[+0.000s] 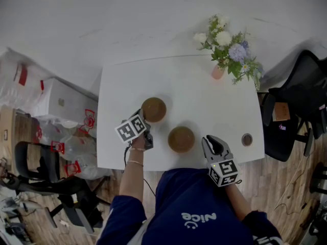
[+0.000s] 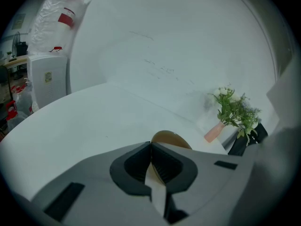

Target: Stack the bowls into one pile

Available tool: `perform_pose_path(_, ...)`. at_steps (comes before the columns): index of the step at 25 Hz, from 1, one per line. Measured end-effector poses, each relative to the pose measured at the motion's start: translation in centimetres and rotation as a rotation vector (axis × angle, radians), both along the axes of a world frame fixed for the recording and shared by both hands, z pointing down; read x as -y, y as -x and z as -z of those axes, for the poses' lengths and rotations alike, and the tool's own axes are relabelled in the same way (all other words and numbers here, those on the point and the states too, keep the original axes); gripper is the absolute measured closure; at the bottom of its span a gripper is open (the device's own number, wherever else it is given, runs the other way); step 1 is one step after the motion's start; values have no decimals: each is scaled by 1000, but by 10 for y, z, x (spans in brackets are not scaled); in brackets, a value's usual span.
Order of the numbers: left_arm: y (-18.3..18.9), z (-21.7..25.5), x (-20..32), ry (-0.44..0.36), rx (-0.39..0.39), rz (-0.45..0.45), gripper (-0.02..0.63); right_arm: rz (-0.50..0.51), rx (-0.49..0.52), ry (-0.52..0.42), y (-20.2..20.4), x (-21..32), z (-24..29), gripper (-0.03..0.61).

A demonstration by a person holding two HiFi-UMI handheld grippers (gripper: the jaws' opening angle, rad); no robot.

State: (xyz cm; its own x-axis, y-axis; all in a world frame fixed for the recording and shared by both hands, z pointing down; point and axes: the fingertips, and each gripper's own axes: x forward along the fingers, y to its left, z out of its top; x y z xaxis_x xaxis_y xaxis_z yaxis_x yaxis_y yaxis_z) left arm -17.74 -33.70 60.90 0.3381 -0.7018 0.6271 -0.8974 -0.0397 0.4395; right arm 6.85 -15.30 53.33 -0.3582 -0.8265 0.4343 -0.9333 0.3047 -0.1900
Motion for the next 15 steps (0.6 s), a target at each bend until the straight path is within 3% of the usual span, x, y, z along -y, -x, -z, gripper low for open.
perform_pose_path(15,-14,57,-24,-98,-111,17,591,39,29,-19,-1,-2,1,515)
